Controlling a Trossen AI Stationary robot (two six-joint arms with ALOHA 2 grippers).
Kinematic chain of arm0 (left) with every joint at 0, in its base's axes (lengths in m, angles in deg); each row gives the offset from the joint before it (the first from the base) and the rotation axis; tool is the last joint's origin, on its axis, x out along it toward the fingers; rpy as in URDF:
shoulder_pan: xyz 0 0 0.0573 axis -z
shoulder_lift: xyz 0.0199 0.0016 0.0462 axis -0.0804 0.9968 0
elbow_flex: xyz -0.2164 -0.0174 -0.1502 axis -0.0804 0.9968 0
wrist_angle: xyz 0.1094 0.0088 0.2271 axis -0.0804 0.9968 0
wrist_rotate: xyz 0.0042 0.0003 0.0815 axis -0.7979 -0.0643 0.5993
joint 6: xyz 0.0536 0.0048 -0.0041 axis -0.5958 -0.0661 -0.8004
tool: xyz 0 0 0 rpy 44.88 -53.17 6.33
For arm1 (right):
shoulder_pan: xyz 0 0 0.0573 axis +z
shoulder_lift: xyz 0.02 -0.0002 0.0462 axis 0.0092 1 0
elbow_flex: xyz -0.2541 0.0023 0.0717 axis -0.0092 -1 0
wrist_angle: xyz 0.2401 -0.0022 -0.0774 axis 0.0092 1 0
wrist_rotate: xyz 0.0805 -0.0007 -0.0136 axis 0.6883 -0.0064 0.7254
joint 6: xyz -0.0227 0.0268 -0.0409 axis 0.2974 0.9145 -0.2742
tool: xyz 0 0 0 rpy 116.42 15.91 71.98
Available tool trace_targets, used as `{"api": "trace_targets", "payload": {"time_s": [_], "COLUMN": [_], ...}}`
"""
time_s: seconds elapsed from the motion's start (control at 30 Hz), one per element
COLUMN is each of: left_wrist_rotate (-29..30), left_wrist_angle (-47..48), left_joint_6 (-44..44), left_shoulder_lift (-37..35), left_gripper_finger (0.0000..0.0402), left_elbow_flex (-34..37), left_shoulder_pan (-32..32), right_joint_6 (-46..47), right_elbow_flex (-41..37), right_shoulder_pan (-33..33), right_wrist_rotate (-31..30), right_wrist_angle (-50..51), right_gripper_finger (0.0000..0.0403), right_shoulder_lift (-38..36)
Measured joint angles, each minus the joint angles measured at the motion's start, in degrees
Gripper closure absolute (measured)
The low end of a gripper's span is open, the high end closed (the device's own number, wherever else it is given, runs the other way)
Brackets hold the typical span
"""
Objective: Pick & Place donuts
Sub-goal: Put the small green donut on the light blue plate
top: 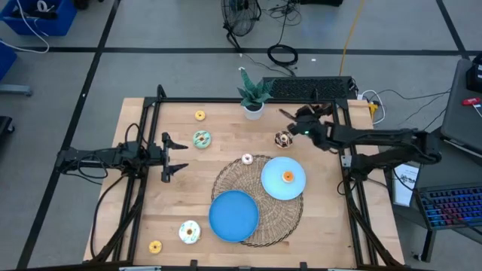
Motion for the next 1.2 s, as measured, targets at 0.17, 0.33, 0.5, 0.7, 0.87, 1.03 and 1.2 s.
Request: {"api": "trace_targets", "payload": {"time_s": [0.17, 0.33, 0.5, 0.7, 0.87, 1.03, 1.2], "left_wrist_rotate": [0.0, 0.0, 0.0, 0.0, 0.0, 0.0, 0.0], "left_wrist_angle": [0.0, 0.0, 0.0, 0.0, 0.0, 0.0, 0.0], "left_joint_6": [0.0, 0.0, 0.0, 0.0, 0.0, 0.0, 0.0], "left_shoulder_lift": [0.0, 0.0, 0.0, 0.0, 0.0, 0.0, 0.0], "left_gripper_finger": [0.0096, 0.0096, 0.0096, 0.0096, 0.0096, 0.0096, 0.0096], "left_elbow_flex": [0.0, 0.0, 0.0, 0.0, 0.0, 0.0, 0.0], "left_shoulder_pan": [0.0, 0.0, 0.0, 0.0, 0.0, 0.0, 0.0], "right_joint_6": [-2.0, -4.2, -9.9, -16.7, -11.7, -11.1, -14.1], "right_elbow_flex": [0.0, 0.0, 0.0, 0.0, 0.0, 0.0, 0.0], "right_shoulder_pan": [1.8, 3.1, 3.1, 2.1, -1.4, -7.3, -14.2], "right_wrist_rotate": [0.0, 0.0, 0.0, 2.3, 20.0, 34.0, 41.8], "right_wrist_angle": [0.3, 0.9, 4.8, 8.6, 8.5, 7.3, 7.0], "right_gripper_finger": [0.0216, 0.0216, 0.0216, 0.0216, 0.0216, 0.0216, 0.0216], "right_shoulder_lift": [-10.9, -19.3, -24.5, -28.2, -28.5, -28.3, -29.1]}}
